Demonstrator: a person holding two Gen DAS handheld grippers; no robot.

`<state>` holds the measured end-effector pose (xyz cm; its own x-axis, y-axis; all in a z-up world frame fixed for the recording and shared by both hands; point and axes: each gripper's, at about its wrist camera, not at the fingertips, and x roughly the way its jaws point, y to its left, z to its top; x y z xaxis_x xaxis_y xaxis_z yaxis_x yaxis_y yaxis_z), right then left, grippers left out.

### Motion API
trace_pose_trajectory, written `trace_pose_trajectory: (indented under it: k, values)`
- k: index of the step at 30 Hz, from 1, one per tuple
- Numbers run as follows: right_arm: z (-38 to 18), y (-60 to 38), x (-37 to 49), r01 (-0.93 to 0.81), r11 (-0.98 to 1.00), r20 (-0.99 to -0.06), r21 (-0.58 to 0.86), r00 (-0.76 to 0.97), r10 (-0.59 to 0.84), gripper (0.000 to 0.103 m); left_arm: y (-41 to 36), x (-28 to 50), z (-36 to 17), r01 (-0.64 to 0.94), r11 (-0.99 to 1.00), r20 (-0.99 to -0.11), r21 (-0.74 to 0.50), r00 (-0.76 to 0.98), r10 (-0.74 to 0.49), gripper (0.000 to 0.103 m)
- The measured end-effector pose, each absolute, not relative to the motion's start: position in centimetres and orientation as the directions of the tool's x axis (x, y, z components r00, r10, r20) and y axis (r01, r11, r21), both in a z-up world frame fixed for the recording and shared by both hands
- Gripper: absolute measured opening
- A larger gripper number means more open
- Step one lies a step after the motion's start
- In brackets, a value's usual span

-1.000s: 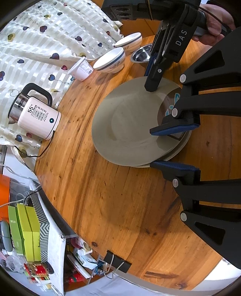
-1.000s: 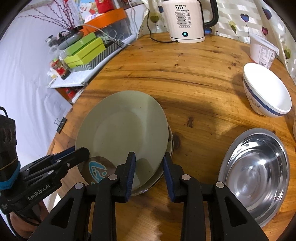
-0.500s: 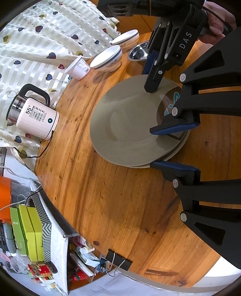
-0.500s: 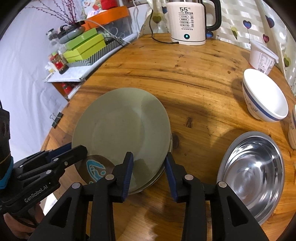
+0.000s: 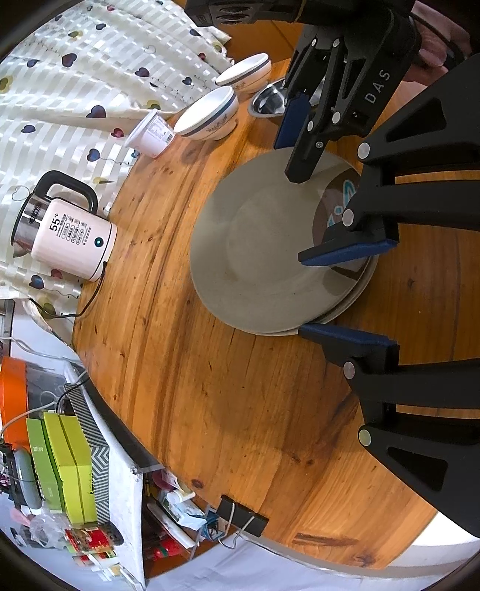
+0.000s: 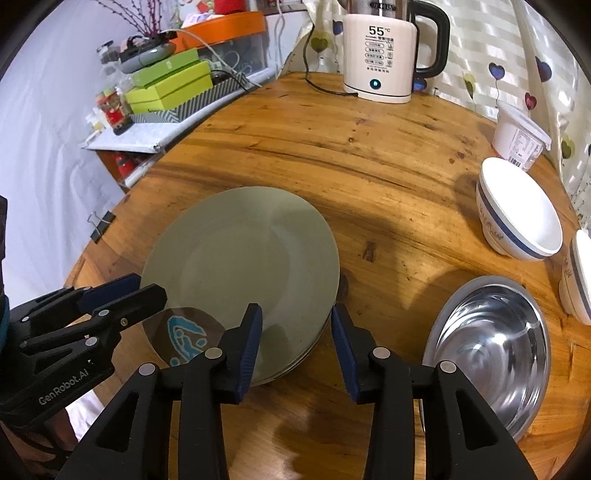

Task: Organize plates and bowls
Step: 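Open both grippers and release the rim of the plate stack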

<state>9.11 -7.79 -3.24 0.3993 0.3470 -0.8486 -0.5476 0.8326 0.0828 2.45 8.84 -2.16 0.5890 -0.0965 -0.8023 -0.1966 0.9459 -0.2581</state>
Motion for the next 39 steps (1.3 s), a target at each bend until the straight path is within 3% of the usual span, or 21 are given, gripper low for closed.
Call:
trace_pose_trajectory:
  k: [10,14,39]
  values:
    - [-3.0,-8.6,9.0,-0.550,0.827,-0.826,0.115,0.410,0.387,0.037,10.0,2.4,-2.4,-0.215,0.931,-0.791,-0.296,0.601,-0.113,0.034]
    - [-3.1,-8.8,9.2,-0.542,0.833,-0.826,0.114,0.414,0.382,0.026,10.2,2.4,-2.6,-0.211,0.924,-0.784,-0.319,0.606,-0.132,0.034]
    - [-3.0,-9.1,9.2,-0.548,0.821,-0.821,0.160,0.388,0.419,0.026,9.6,2.2,-1.9,-0.190,0.937,-0.771,-0.294,0.626,-0.115,0.034]
